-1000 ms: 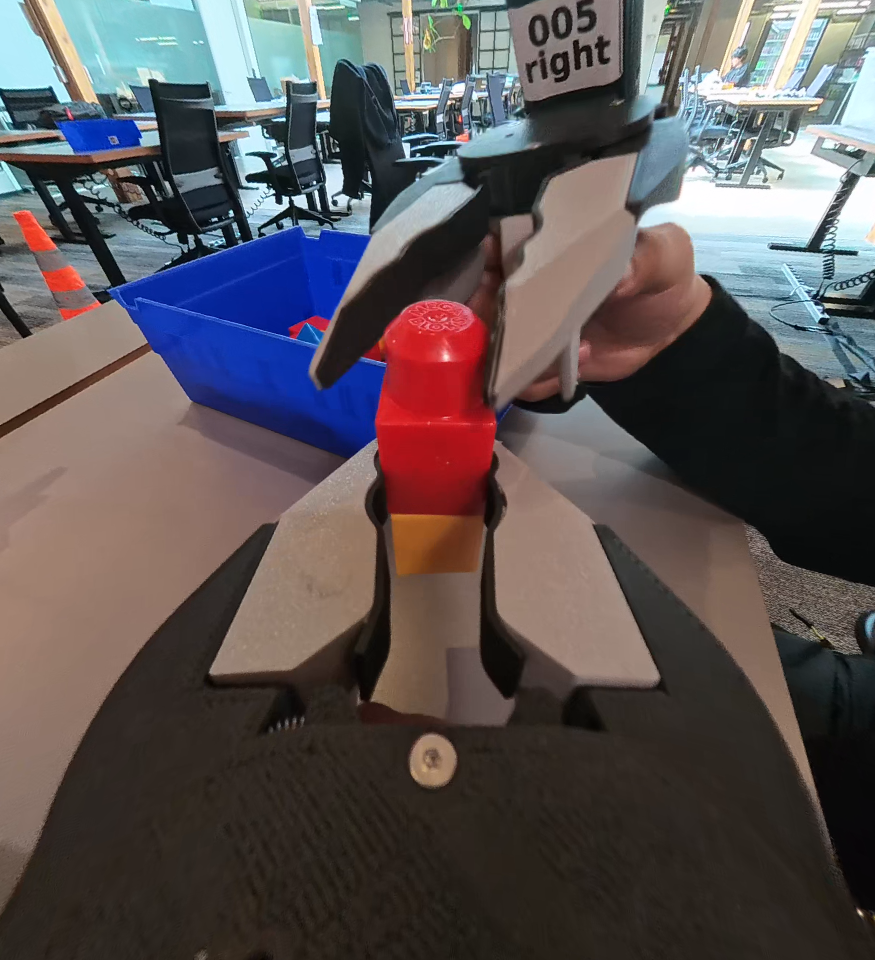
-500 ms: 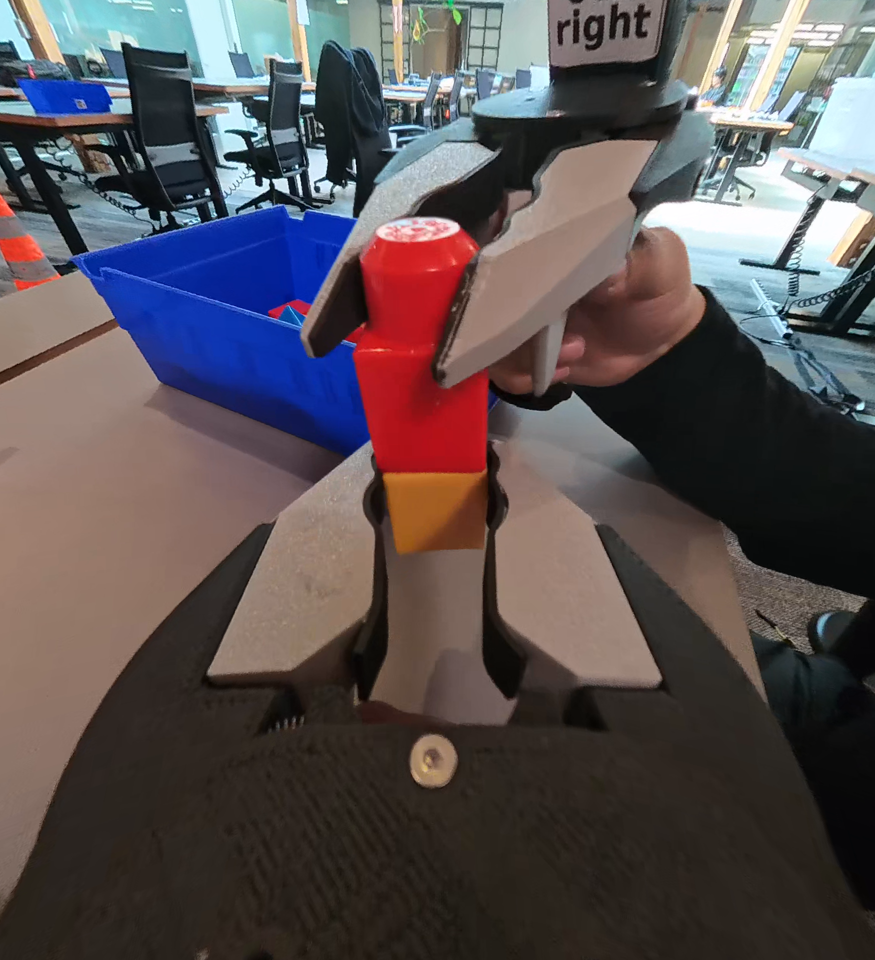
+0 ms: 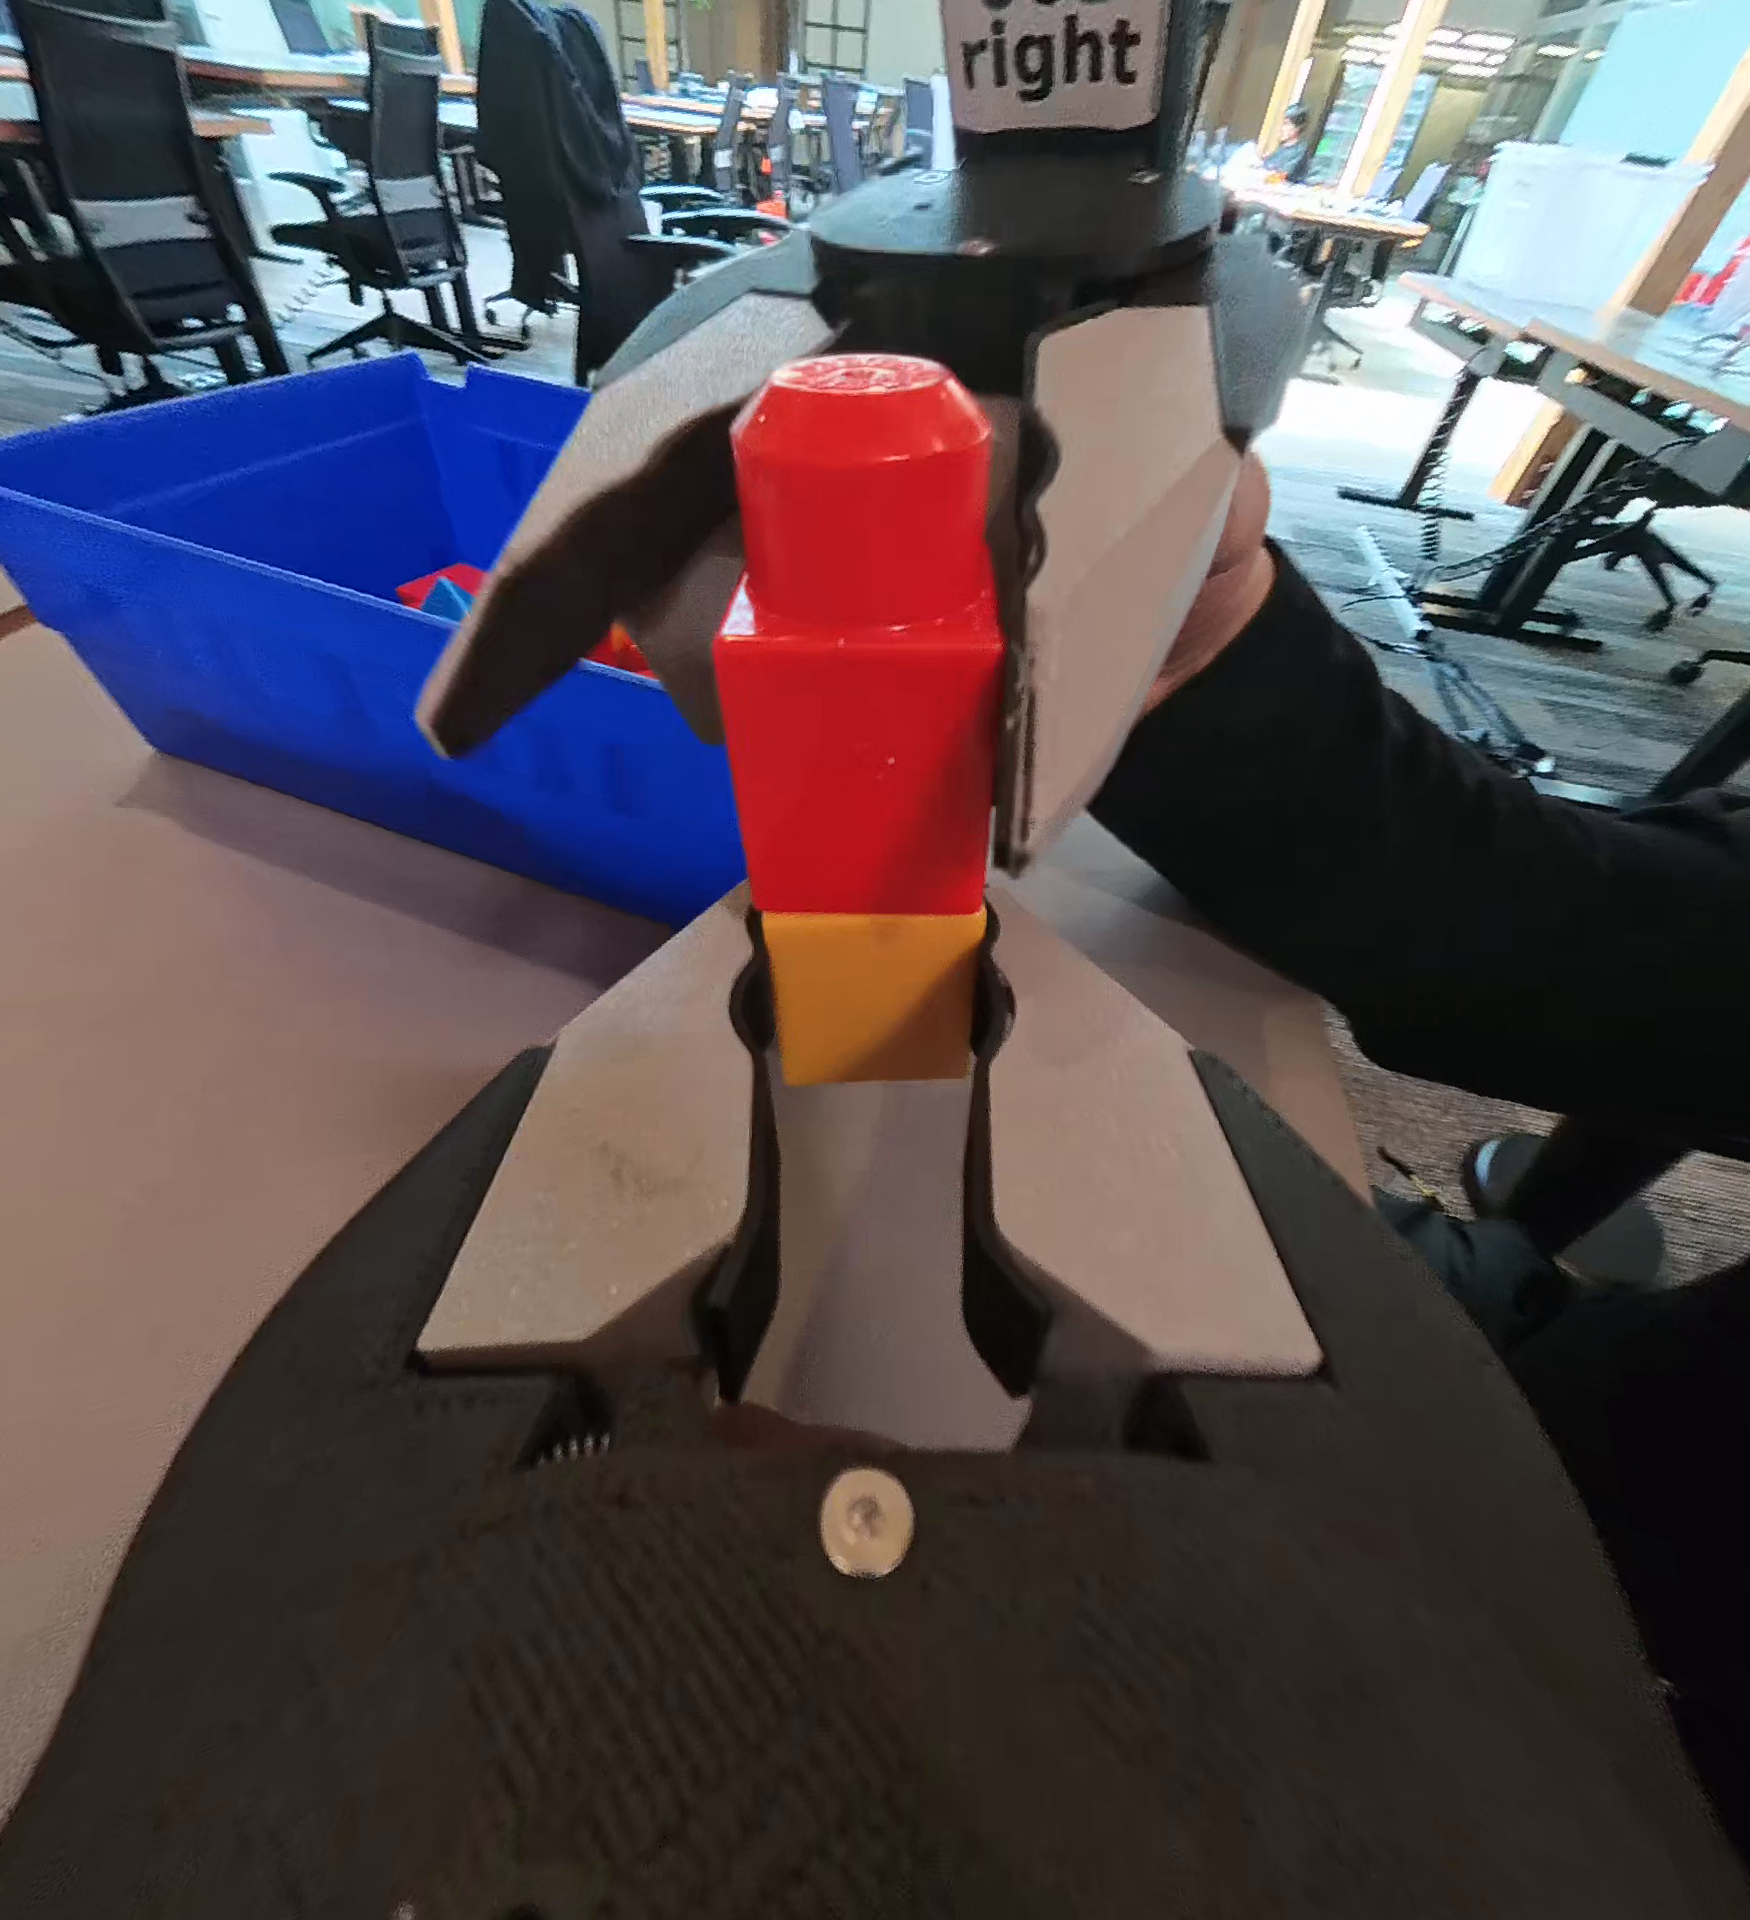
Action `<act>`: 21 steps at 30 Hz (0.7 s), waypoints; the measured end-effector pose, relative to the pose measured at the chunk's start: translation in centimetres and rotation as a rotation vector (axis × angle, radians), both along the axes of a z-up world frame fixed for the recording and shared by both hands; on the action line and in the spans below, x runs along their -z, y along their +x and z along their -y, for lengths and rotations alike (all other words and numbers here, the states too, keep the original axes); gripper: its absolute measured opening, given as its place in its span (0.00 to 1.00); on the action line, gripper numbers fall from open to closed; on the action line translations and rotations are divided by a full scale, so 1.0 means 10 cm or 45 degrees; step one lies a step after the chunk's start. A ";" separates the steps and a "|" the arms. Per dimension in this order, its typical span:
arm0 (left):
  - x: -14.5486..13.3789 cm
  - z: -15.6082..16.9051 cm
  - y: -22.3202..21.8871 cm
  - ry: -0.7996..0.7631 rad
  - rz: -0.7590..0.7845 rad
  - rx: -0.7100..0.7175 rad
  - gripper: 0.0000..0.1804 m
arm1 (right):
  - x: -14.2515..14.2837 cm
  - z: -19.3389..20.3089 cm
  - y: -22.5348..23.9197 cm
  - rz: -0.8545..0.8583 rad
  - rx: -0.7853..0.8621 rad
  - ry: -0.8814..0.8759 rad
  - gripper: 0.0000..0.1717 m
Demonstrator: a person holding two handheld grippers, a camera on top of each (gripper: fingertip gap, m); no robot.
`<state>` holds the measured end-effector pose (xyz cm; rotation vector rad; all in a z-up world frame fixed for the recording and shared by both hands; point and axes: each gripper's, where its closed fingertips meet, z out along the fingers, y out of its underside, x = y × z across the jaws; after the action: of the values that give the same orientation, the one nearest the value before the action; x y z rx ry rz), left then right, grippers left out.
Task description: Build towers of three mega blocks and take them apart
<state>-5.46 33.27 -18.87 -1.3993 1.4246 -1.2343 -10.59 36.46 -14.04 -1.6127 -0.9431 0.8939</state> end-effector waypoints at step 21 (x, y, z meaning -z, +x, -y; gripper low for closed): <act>0.14 -0.35 0.02 0.060 -0.049 -0.257 0.19 | 0.14 -0.70 1.80 0.325 1.103 0.034 0.21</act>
<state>-5.27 36.72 -20.23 -1.5010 1.2942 -1.0445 7.37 43.44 -15.49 -1.8872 -0.3270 0.0770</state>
